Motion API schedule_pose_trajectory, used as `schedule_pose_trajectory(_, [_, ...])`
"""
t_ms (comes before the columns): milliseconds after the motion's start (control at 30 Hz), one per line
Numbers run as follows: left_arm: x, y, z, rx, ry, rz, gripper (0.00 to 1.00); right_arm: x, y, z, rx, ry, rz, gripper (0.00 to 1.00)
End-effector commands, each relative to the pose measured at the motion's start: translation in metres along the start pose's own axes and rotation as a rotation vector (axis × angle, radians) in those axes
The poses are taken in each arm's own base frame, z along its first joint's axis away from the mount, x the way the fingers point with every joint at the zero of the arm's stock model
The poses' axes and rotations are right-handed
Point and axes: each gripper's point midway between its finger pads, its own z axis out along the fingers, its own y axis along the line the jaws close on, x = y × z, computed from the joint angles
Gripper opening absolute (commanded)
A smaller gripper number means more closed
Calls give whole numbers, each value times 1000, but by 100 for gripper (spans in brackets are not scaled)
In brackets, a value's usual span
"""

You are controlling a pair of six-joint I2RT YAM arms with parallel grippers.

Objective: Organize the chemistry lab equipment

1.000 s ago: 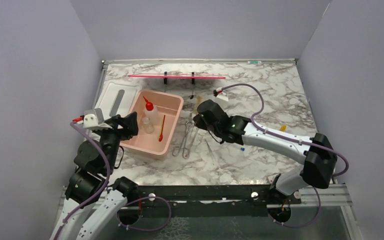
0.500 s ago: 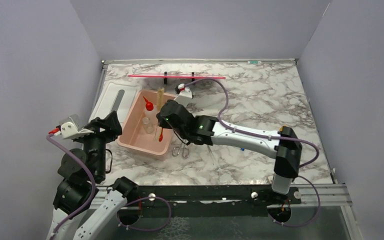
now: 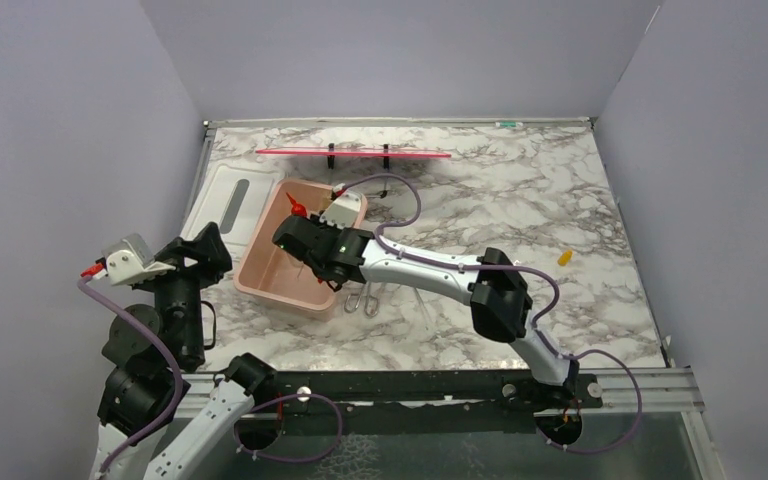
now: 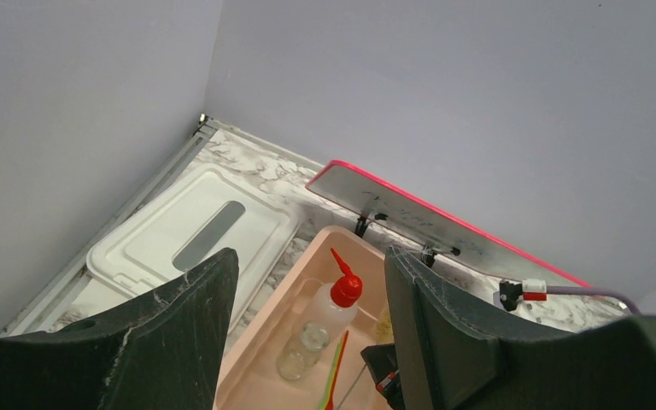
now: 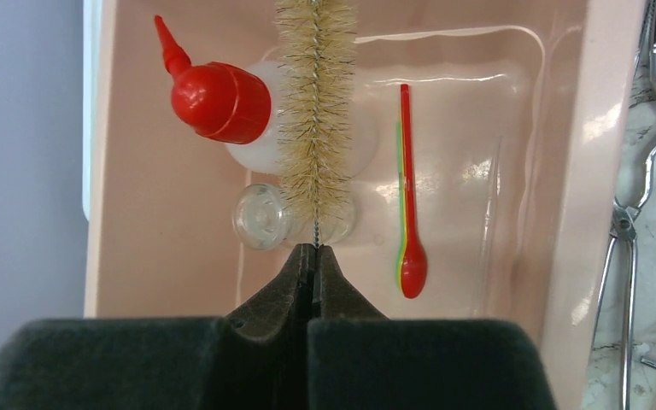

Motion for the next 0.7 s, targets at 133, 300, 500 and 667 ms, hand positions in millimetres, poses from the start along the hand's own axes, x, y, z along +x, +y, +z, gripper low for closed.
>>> schedule_pose_trajectory(133, [-6,8,-4,-20,-17,12,66,10,-15,14,82,-27,-1,1])
schedule_pose_trajectory(300, [-3,9,-3,-26,-11,24,66,12,-17,13,90,-16,3,27])
schedule_pose_trajectory(500, [-4,10,-2,-36,-13,28,66,-11,2,-5,2,-28,4,33])
schedule_pose_trajectory(667, [0,6,-1,-24,-1,31,66,-36,18,-27,-75,-48,-11,33])
